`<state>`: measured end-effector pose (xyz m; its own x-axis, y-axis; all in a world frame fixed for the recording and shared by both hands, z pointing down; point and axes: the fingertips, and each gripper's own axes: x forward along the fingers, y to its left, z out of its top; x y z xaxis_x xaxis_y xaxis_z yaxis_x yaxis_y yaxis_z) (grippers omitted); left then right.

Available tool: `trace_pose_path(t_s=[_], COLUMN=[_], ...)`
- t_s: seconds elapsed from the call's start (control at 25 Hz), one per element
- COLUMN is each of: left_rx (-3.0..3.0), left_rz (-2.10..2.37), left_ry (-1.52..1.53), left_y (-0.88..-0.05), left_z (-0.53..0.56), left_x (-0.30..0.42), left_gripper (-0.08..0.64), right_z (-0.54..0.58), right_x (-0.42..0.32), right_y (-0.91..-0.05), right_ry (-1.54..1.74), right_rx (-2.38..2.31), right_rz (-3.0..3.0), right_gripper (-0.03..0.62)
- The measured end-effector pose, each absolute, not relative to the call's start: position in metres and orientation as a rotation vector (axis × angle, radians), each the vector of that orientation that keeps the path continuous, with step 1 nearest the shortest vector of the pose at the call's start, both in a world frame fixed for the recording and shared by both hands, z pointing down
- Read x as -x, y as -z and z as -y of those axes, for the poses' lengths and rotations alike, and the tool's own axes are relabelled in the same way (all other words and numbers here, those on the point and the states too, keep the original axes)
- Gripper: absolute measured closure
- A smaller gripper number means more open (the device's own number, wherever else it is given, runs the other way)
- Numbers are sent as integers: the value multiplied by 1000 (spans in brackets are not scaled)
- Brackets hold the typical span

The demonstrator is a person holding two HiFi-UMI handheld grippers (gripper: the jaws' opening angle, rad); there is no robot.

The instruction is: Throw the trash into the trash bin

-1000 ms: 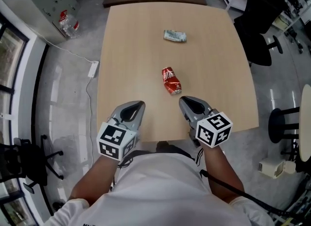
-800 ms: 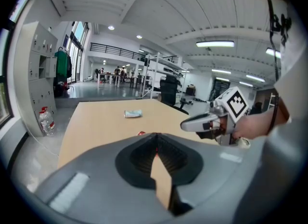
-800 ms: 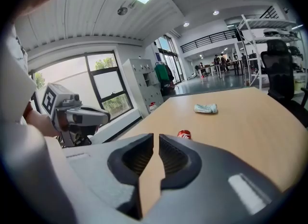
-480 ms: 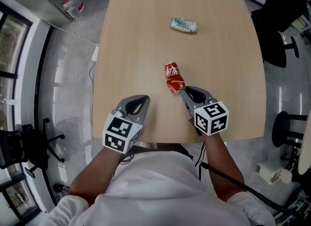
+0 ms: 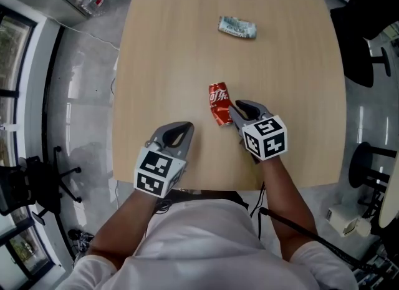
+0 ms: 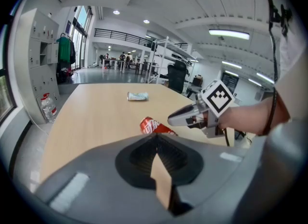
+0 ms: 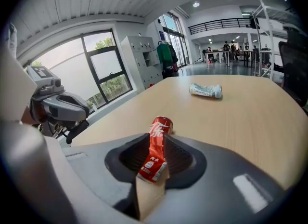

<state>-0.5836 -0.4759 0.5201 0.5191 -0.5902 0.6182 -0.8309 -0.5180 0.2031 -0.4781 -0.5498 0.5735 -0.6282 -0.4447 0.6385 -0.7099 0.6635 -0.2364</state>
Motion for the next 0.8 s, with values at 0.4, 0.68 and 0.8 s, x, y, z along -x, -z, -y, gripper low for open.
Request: trace_pose_path(t_s=[0.4,0.68,0.8], left_rx=[-2248,-2218,-2212], left_rz=[1137,1135,1131], left_ry=[-672,-666,-659], left_y=[-538,-543,-543], left_z=[480,482,483], left_x=[580,584,583], left_gripper=[552,552,552], right_z=[560,555,553], right_x=[487,492,495], right_y=[-612,-615,-616], right_ry=[-748,-851,-881], right_rx=[-789,-716,-693], right_rz=[2295,2319,2314], right_gripper=[494,494,494])
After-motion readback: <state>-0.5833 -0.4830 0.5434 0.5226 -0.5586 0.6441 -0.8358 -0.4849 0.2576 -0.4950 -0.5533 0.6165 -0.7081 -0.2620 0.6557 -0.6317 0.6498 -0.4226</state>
